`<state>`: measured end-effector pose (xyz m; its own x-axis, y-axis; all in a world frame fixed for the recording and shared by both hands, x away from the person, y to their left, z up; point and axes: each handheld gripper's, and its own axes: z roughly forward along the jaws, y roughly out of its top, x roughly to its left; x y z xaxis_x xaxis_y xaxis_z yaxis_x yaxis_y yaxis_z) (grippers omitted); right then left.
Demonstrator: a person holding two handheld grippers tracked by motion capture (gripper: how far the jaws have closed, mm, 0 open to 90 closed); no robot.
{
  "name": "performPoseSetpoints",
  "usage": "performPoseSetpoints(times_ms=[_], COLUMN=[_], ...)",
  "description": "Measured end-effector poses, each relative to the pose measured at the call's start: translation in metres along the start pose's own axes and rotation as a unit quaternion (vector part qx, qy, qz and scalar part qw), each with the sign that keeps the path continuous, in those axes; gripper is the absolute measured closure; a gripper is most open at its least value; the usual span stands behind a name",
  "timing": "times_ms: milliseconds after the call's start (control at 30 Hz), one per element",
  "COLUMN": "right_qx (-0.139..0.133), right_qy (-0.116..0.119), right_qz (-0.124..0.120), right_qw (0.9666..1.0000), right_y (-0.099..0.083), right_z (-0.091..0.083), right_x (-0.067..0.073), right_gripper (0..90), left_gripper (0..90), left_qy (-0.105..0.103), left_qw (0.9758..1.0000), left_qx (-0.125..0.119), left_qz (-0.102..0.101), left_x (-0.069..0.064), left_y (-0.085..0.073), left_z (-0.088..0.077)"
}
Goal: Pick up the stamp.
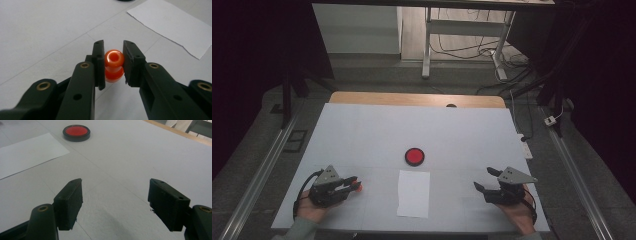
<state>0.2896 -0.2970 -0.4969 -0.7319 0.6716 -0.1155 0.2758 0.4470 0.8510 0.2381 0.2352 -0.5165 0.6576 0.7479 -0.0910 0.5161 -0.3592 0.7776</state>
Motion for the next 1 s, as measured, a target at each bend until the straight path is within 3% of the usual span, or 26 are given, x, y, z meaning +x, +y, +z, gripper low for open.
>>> performPoseSetpoints(times_ms=[167, 700, 1000], right_qx=[0.001, -0.003, -0.009], right_qy=[0.0, 0.004, 0.001], right_qz=[0.0, 0.003, 0.009], right_qw=[1.0, 1.0, 0.9999], right_y=[0.0, 0.001, 0.003], right_z=[0.0, 0.002, 0.001], right_x=[0.0, 0.001, 0.002], right_gripper=[27.2, 27.5, 27.5], left_gripper=[72.6, 72.5, 72.5], left_qy=[0.007, -0.001, -0.019], left_qw=[0.9999, 0.999, 0.9976], left_qx=[-0.014, -0.044, -0.064], left_qz=[-0.002, -0.007, -0.017], left_x=[-0.001, -0.002, 0.0], left_y=[0.003, 0.02, 0.033], left_z=[-0.003, -0.008, -0.005])
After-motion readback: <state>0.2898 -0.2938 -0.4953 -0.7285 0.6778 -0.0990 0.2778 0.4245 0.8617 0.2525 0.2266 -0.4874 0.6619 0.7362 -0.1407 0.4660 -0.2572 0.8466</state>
